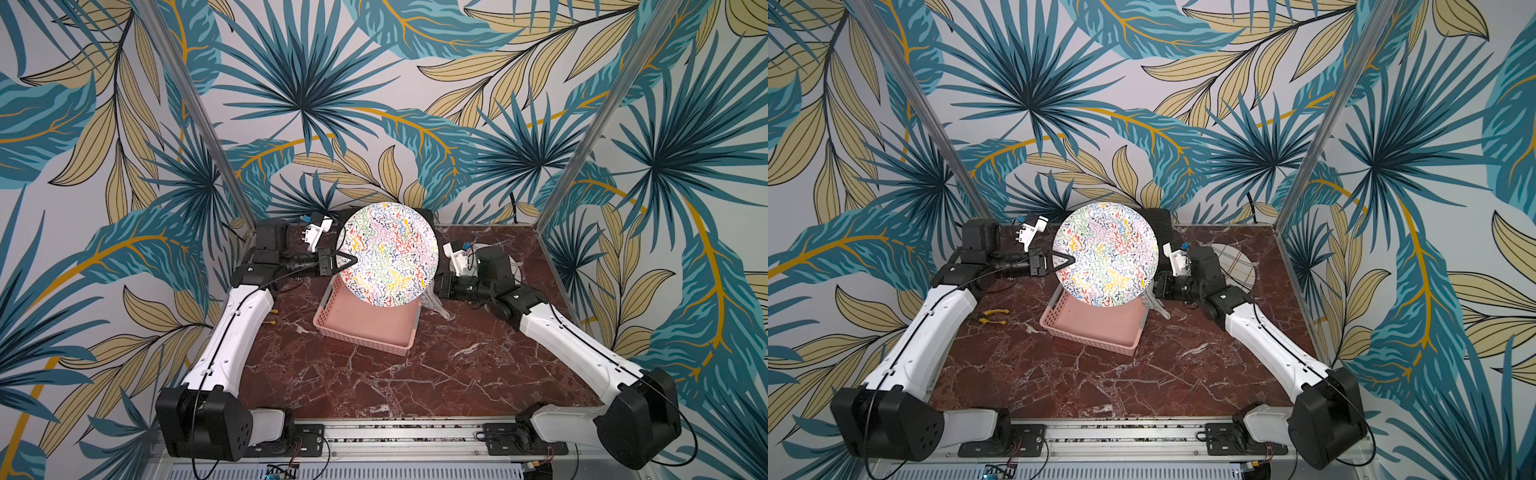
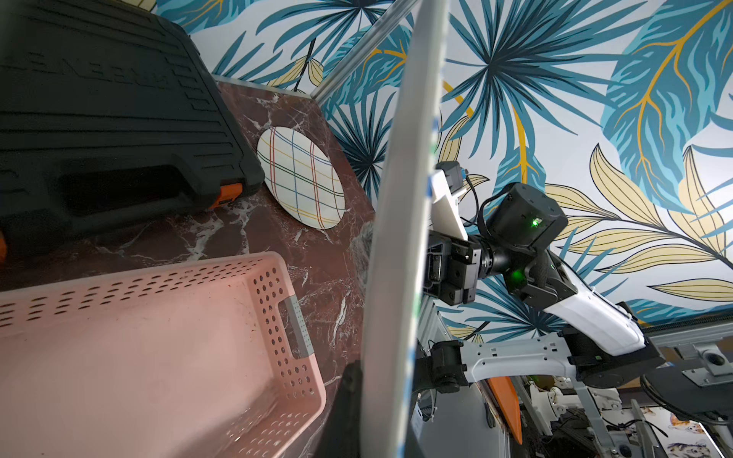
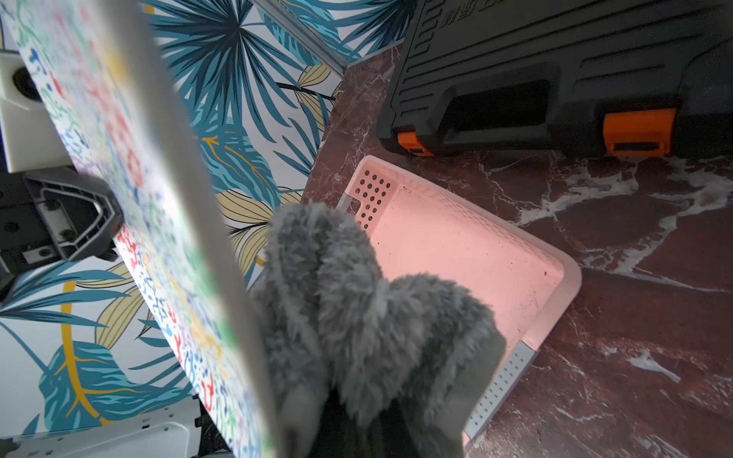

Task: Wipe the wet plate dry
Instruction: Wipe the plate with towel.

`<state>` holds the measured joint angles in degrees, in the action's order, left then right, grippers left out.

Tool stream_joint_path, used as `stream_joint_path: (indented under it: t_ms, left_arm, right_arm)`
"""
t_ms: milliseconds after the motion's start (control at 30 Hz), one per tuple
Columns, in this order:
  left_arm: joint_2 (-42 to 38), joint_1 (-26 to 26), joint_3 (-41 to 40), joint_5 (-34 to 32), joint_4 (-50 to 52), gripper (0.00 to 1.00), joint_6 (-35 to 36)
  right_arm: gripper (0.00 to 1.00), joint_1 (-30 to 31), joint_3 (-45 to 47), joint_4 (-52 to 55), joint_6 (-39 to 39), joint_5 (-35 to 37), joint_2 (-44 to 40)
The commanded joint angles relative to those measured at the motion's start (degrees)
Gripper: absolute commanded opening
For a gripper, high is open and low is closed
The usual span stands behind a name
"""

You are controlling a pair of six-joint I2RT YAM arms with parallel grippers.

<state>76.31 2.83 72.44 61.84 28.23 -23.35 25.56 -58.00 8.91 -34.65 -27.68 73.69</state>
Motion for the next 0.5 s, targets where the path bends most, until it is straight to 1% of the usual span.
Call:
stream_joint_path:
  t_ms: [0, 167, 267, 400, 467]
  left_arm:
    - [1.9, -0.4, -0.7, -4.1, -4.1, 0.00, -2.0]
    - [2.8, -0.4, -1.7, -1.0, -7.1, 0.00, -5.2]
    - [3.3, -0.4, -2.1, 0.1, -7.6, 0.00, -6.2]
    - [3.4, -0.4, -2.9, -0.2, -8.0, 0.00, -7.0]
    - [3.4, -0.4, -3.2, -0.4, -8.4, 0.00, -7.6]
  right_arm:
    - [0.00, 4.0, 0.2, -5.2, 5.5, 5.8, -4.1]
    - [0.00, 11.0, 0.7, -4.5, 11.2, 18.5, -4.7]
    - [0.00, 14.9, 2.0, -7.2, 13.0, 24.6, -5.0]
    - [0.00, 19.6, 4.1, -12.5, 15.4, 31.3, -6.1]
    - [0.00, 23.0, 4.9, -14.5, 17.1, 35.8, -6.6]
